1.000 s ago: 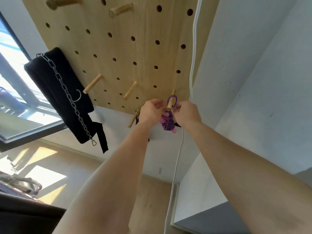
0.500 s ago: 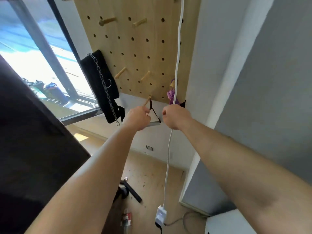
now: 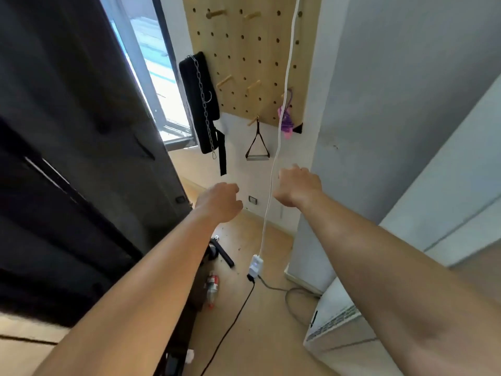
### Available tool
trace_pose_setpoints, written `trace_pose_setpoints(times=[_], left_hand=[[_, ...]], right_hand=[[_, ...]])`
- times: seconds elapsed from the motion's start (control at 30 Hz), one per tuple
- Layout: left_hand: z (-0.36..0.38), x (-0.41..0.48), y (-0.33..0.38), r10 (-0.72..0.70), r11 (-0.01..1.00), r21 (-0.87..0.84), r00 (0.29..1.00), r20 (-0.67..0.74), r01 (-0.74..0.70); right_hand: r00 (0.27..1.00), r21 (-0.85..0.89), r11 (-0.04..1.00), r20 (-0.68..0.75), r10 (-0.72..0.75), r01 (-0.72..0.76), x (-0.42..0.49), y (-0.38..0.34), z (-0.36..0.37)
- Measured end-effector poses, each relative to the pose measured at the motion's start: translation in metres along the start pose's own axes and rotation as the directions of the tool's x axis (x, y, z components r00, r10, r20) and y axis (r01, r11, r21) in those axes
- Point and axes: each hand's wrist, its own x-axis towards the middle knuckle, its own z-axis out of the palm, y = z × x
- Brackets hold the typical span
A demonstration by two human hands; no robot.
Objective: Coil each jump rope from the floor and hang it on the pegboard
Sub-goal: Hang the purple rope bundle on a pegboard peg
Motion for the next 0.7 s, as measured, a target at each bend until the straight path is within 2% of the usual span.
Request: trace_pose_setpoints(times=[0.17,0.37,0.5,0.7], left_hand=[[0.042,-0.086,0.001,0.003,0.998,-0.063,0.996,0.094,0.003],[0.125,-0.187,0.005,0.046,0.993,-0.116,0.977,0.208,-0.023],[0.212,-0.260,0.006,0.085,0.992,-0.116,0.937,0.338,-0.048],[0.309,-0.357,0.019,0.109,0.983,-0.180,0.864,0.492,-0.021]], right_hand=[[0.997,0.058,0.998,0.073,-0.002,-0.003,-0.083,-0.001,0.037],[0.974,0.079,0.997,0.226,-0.035,0.018,-0.192,0.000,0.124],[0.955,0.017,0.999,0.294,0.029,-0.036,-0.280,0.007,0.196],[0.876,-0.003,0.997,0.477,0.071,-0.079,-0.385,0.029,0.268]])
